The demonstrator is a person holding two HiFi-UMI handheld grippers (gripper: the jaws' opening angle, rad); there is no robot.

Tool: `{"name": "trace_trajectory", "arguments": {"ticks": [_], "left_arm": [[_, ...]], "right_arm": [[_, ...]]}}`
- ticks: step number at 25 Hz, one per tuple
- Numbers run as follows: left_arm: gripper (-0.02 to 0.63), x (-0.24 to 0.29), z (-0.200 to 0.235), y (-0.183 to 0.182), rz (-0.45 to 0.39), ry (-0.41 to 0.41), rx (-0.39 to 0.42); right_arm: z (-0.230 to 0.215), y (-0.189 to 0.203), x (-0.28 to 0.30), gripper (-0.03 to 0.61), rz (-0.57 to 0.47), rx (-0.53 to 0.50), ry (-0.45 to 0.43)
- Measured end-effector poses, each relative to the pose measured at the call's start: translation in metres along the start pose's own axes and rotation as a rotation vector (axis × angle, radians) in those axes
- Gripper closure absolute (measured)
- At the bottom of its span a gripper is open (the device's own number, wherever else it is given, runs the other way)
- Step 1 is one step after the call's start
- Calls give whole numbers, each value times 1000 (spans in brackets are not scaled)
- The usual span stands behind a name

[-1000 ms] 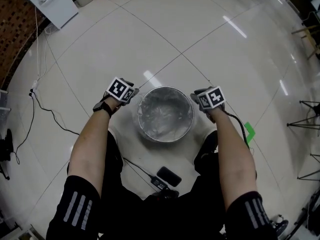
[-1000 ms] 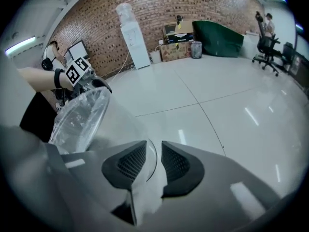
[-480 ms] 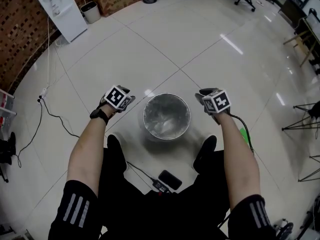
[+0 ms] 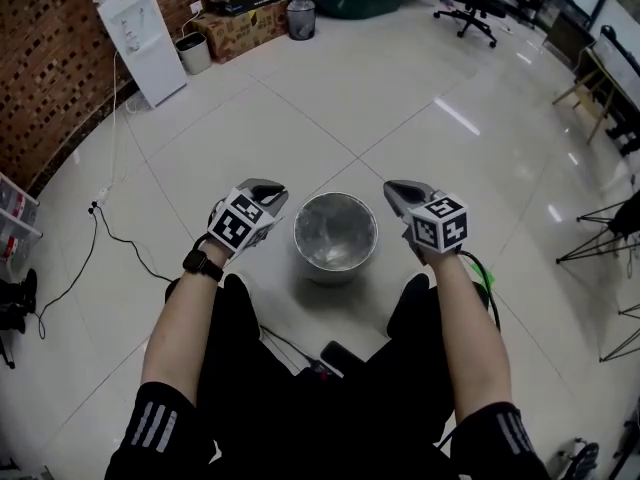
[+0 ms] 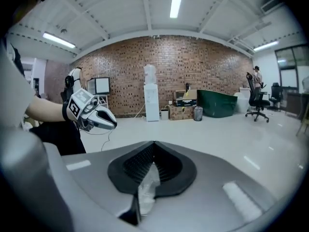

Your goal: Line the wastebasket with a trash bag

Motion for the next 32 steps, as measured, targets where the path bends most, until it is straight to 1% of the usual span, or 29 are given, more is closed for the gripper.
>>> {"name": "trace_trajectory", "arguments": {"ticks": [1, 3, 5, 6, 7, 8, 12, 15, 19, 26, 32], "left_arm": [[589, -8, -8, 4, -11, 3, -13], [588, -19, -24, 13, -7, 18, -36], [580, -25, -40, 20, -8, 62, -77], [569, -27, -47, 22, -12, 91, -103], [544, -29, -54, 24, -11, 113, -119], [527, -31, -61, 26, -4, 122, -119], [506, -32, -77, 31, 39, 116, -82], [497, -33, -84, 33, 30, 116, -71], [497, -37, -87, 35, -1, 120, -85], [497, -38, -83, 42, 5, 113, -101], [498, -30, -86, 37, 5, 124, -76]], "right_arm": [[4, 5, -7, 571, -10, 30, -6], [11, 15, -21, 571, -19, 78, -18], [19, 23, -33, 571, -33, 95, -20], [23, 26, -37, 572, -38, 100, -19], [27, 30, -41, 572, -39, 106, -16], [32, 33, -44, 572, -37, 110, -13], [48, 42, -52, 572, -30, 108, -9], [60, 48, -48, 572, -5, 76, -12], [68, 54, -41, 572, 42, 18, -12], [69, 62, -44, 572, 77, -4, -4], [64, 66, -48, 572, 83, -16, 5]]}}
Point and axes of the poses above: the fingertips, and each gripper's own axes: x forward along the fingers, z to its left, y out of its underside, the point moved 10 cm from there along -x, backward along the fingers, and after that the axes turned 1 degree about -z, right-handed, at the moved point
